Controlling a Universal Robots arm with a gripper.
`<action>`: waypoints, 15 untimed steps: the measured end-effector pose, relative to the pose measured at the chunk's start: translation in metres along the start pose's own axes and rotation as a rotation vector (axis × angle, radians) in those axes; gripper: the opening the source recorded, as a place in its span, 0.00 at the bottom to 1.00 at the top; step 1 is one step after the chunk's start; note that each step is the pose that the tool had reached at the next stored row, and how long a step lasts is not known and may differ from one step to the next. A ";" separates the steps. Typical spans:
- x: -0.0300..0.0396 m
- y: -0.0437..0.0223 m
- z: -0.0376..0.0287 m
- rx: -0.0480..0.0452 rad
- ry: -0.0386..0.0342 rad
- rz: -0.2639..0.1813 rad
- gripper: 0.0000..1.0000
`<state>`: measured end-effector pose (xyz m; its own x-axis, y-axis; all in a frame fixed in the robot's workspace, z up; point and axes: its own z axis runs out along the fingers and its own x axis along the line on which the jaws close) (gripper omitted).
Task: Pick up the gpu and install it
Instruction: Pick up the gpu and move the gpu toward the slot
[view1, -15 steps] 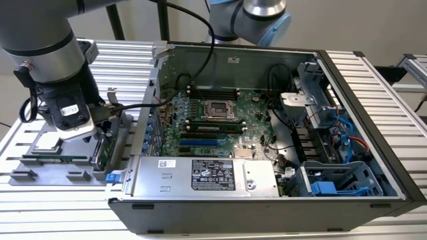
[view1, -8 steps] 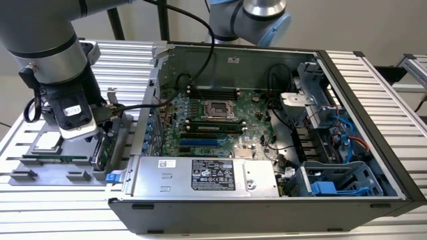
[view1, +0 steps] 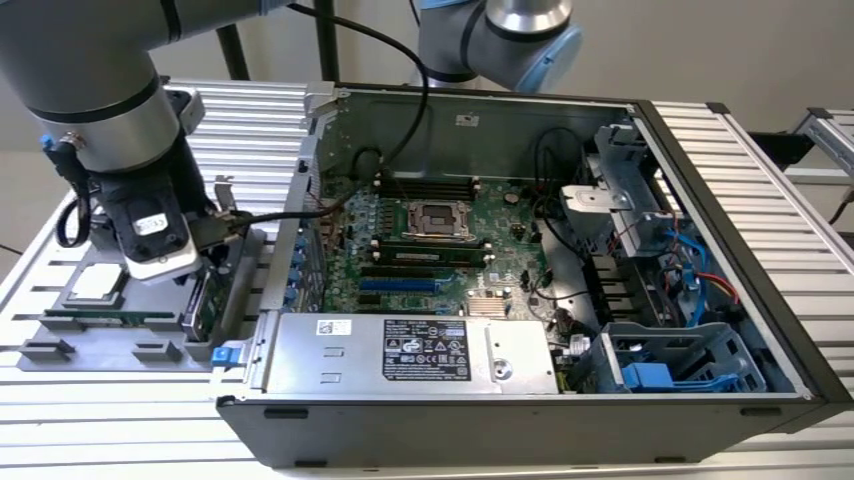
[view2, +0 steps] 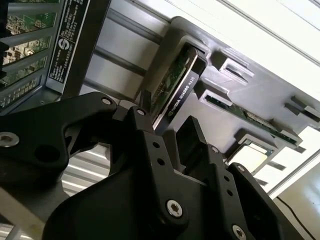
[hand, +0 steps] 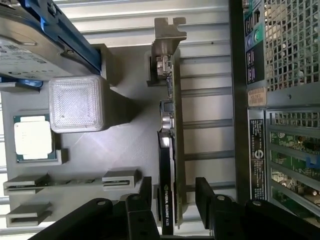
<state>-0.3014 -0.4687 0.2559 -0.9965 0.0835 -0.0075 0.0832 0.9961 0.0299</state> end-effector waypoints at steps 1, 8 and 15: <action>0.0000 0.0005 0.0010 0.0000 0.0000 0.001 1.00; 0.0010 0.0082 0.0082 0.0001 -0.0002 0.007 1.00; 0.0050 0.0120 0.0144 0.0001 -0.0003 0.012 1.00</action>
<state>-0.3052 -0.4559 0.2418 -0.9954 0.0957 -0.0074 0.0954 0.9950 0.0298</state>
